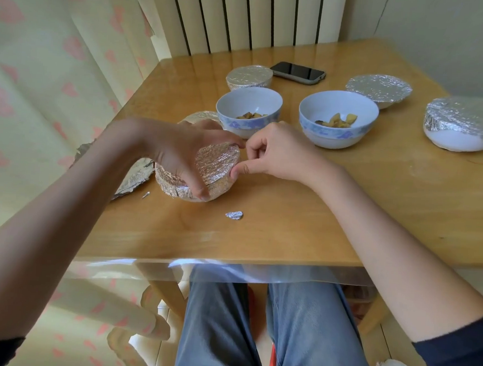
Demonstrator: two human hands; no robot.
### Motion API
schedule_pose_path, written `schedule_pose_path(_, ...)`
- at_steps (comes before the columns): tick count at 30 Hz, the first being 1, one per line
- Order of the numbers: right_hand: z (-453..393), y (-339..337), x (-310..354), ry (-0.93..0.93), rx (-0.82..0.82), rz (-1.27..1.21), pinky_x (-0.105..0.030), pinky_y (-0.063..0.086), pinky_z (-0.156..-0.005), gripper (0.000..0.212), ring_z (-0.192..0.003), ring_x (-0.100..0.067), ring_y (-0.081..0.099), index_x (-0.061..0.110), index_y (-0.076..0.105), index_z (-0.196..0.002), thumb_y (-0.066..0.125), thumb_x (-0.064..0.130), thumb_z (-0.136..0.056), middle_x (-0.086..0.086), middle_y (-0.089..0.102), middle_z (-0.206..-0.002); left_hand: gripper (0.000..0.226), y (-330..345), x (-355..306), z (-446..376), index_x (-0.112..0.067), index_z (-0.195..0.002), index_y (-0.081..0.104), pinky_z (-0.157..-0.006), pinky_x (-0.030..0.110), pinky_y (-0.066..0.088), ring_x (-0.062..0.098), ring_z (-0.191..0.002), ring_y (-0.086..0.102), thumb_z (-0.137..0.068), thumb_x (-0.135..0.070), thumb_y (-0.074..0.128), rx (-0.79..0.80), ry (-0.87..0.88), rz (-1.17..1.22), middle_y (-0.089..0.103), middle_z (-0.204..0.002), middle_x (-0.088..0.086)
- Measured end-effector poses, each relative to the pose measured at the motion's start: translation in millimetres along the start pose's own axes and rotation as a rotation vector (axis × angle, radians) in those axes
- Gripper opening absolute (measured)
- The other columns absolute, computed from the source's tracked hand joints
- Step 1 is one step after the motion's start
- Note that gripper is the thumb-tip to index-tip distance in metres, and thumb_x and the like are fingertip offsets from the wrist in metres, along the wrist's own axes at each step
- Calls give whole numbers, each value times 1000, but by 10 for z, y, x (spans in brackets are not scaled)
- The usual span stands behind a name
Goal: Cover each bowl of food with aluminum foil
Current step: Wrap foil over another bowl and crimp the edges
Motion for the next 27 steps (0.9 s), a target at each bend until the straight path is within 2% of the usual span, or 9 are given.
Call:
schedule_pose_path(3, 198, 12, -111, 58, 1, -115, -28, 33, -52, 43, -50, -14, 45, 16, 61, -55, 73, 55, -70, 6, 57, -51, 122, 35, -24, -18, -55, -141, 14, -104, 44, 38, 26, -133, 36, -33, -70, 69, -18, -160, -9, 18, -145, -16)
schedule_pose_path(5, 356, 62, -127, 85, -56, -124, -29, 37, -54, 38, -50, -10, 44, 19, 63, -58, 72, 53, -73, 5, 58, -53, 131, 42, -40, -16, -53, -143, 9, -106, 51, 37, 33, -134, 37, -26, -81, 62, -1, -260, -56, 18, -150, -7)
schedule_pose_path(8, 534, 181, 18, 103, -61, -54, -30, 45, -60, 30, -57, -5, 50, 25, 65, -73, 70, 54, -74, 8, 58, -60, 151, -26, -55, 43, -55, -144, -16, -118, 51, 17, 30, -149, 12, -22, -91, 65, 51, -280, -94, 0, -164, 0)
schedule_pose_path(10, 588, 256, 170, 111, -37, 26, -27, 43, -60, 32, -61, -3, 51, 30, 61, -82, 67, 60, -74, 11, 54, -62, 153, -72, -44, 130, -61, -131, -33, -117, 52, 3, 28, -149, -11, -24, -87, 73, 55, -262, -104, -19, -161, 1)
schedule_pose_path(13, 585, 369, 357, 102, -76, 148, -27, 36, -59, 43, -70, -7, 51, 32, 54, -89, 61, 71, -71, 13, 50, -67, 147, -33, 5, 186, -68, -122, -33, -115, 56, -4, 23, -141, -31, -31, -70, 82, 76, -195, -151, -31, -156, -7)
schedule_pose_path(16, 534, 453, 456, 100, -150, 174, -27, 39, -58, 47, -71, -9, 54, 28, 54, -86, 58, 72, -72, 12, 52, -69, 139, 61, 53, 149, -69, -128, -24, -118, 53, 3, 18, -146, -24, -47, -56, 88, 69, -111, -163, -27, -157, -14)
schedule_pose_path(20, 450, 449, 423, 98, -156, 116, -26, 38, -56, 37, -66, -8, 50, 27, 54, -76, 65, 62, -76, 13, 46, -59, 134, 90, 89, 99, -67, -136, -15, -117, 44, 22, 14, -148, 6, -57, -44, 91, 21, -44, -119, -5, -156, -22)
schedule_pose_path(27, 360, 363, 330, 60, -80, 32, -26, 41, -56, 27, -66, -6, 56, 27, 59, -68, 72, 50, -75, 10, 62, -66, 133, 94, 85, 65, -66, -137, -14, -114, 46, 27, 20, -145, 11, -57, -44, 90, 8, -74, -165, -1, -153, -21)
Point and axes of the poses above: each hand's wrist, its own z-axis away from the middle knuckle, its own y-axis out of the palm, x = y × z, the point moved 1 cm from there along -z, towards the middle knuckle
